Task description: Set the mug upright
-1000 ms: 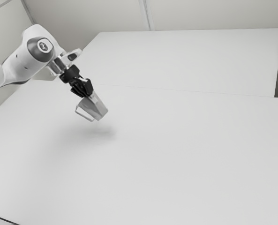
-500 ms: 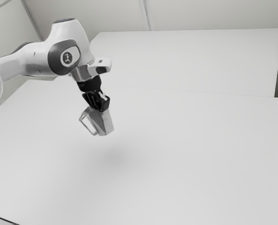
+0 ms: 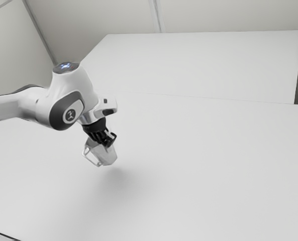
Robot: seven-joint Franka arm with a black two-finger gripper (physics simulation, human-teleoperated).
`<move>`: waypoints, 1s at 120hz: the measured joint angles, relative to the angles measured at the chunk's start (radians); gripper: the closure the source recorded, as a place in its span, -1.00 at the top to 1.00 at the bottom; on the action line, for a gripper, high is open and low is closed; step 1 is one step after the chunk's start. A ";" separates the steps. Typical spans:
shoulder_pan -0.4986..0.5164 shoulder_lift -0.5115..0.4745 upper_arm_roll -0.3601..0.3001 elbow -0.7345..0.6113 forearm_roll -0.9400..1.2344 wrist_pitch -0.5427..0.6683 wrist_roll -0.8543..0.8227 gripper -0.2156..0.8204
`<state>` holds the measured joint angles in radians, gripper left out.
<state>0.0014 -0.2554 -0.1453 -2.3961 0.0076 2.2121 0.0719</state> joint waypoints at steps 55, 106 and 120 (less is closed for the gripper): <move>0.005 0.082 -0.001 -0.109 0.048 0.233 -0.094 -0.92; -0.003 0.100 -0.001 -0.107 0.032 0.286 -0.122 -0.13; -0.007 0.084 -0.001 -0.097 0.027 0.283 -0.123 0.17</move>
<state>-0.0052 -0.1710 -0.1460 -2.4934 0.0344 2.4951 -0.0507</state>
